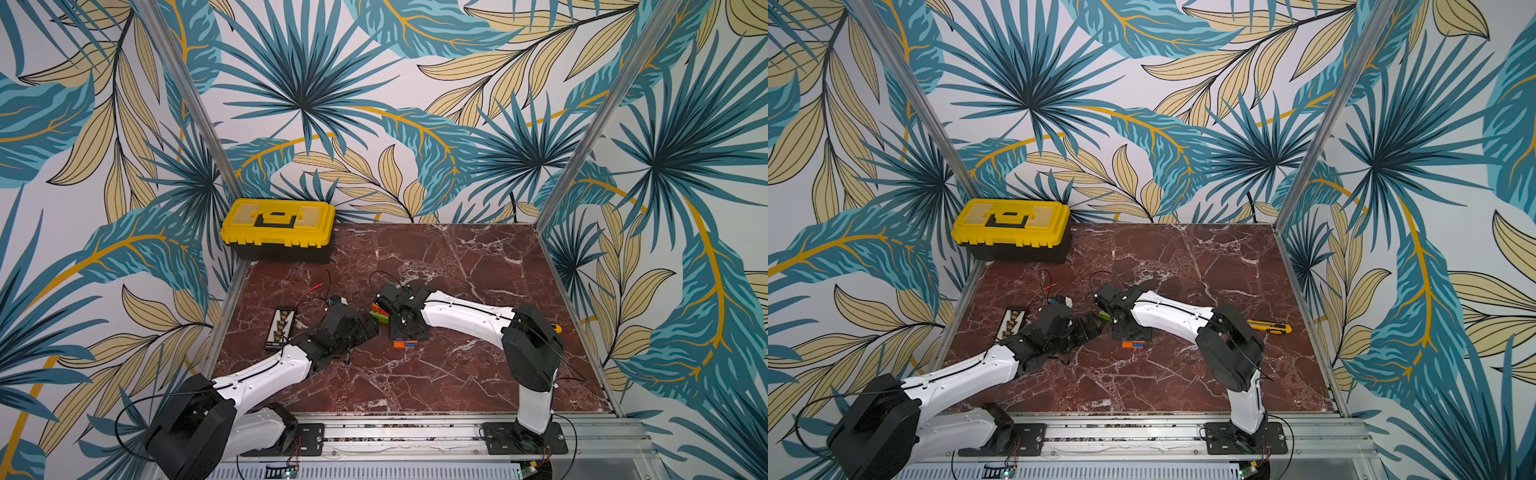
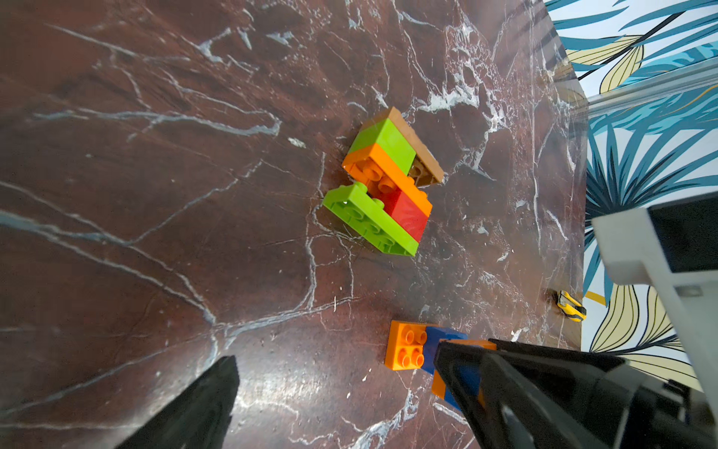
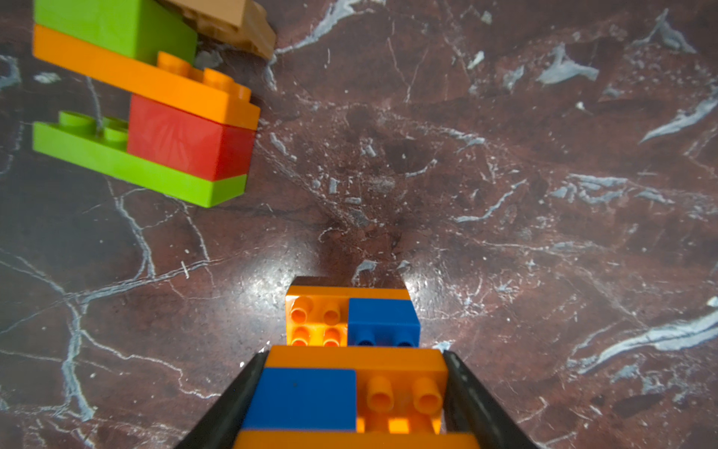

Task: Assemble the number 5 with lego
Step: Assemble the lego brick with the lego brick.

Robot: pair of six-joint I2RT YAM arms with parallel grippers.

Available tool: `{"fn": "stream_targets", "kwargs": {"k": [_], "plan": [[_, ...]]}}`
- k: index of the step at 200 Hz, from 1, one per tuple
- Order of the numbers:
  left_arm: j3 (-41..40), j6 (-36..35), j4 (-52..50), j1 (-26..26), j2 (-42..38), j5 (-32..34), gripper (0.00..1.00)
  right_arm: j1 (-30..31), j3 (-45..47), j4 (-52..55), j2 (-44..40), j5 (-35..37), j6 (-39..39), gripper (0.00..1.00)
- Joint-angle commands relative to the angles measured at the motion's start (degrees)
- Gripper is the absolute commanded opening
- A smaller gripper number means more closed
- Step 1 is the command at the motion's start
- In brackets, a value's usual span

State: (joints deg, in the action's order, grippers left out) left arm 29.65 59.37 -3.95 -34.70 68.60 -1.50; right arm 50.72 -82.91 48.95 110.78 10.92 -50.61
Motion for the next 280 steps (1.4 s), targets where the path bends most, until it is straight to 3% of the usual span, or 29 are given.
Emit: {"fn": "stream_targets", "kwargs": {"k": [1,280], "plan": [[-0.5,-0.7,0.4,0.5,0.1,0.5,1.00,-0.1,-1.2,1.1,1.7,0.7,-0.6,0.64],[-0.4,-0.6,-2.4,0.7,-2.2,0.5,1.00,0.2,-0.2,0.5,3.2,0.3,-3.2,0.65]]}}
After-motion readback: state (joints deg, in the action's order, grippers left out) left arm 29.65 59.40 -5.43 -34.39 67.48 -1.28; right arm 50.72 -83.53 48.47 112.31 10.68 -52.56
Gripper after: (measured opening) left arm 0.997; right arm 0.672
